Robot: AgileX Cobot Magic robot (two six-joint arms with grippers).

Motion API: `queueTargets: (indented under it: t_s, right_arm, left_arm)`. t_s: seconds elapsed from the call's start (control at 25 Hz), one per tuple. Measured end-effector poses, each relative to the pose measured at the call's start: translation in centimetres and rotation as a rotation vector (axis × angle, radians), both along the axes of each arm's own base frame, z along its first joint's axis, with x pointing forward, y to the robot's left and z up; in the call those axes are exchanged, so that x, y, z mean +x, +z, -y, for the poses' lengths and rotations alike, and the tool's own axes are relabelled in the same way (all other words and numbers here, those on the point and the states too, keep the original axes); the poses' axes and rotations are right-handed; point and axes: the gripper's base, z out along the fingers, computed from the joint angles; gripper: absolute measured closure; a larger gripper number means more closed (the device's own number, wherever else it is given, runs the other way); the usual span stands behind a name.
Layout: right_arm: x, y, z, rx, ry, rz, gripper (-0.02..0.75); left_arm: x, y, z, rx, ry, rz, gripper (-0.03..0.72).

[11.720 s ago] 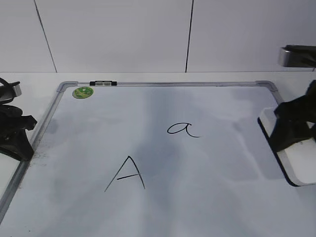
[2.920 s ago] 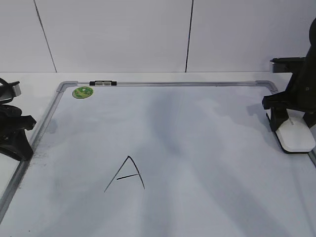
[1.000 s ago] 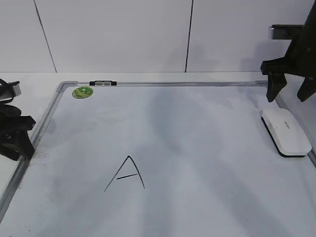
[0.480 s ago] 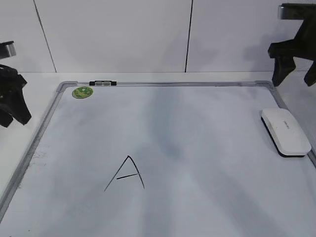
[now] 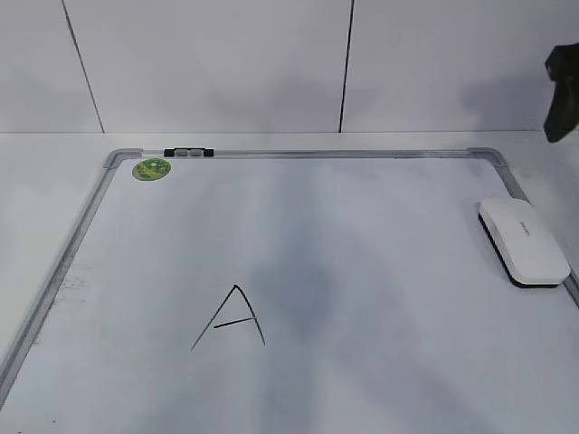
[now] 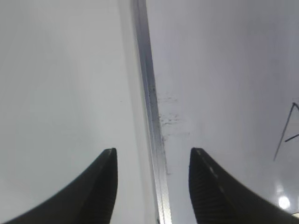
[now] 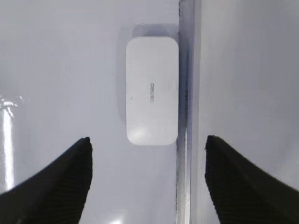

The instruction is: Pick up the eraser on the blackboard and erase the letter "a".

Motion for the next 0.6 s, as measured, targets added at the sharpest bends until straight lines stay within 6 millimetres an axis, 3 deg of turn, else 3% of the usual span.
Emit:
queueTargets:
  t_s: [0.28,0.44,0.6]
  right_arm:
    - [-4.8,-1.6,0.3,-0.017,0.002,-0.077,0.146]
    - [-7.6,-1.3,0.5,-0.024,0.022,-0.066,0.146]
    - [-10.7,-0.1,0.7,-0.026,0.028,-0.006,0.146]
  left_arm:
    - [-5.3,5.2,0.2,-0.016,-0.001,0.17,0.312]
    - [-8.7,5.2,0.4,-0.032,0.005,0.189,0.312]
    - [-12.4,3.8,0.5,-0.035,0.007,0.176,0.313]
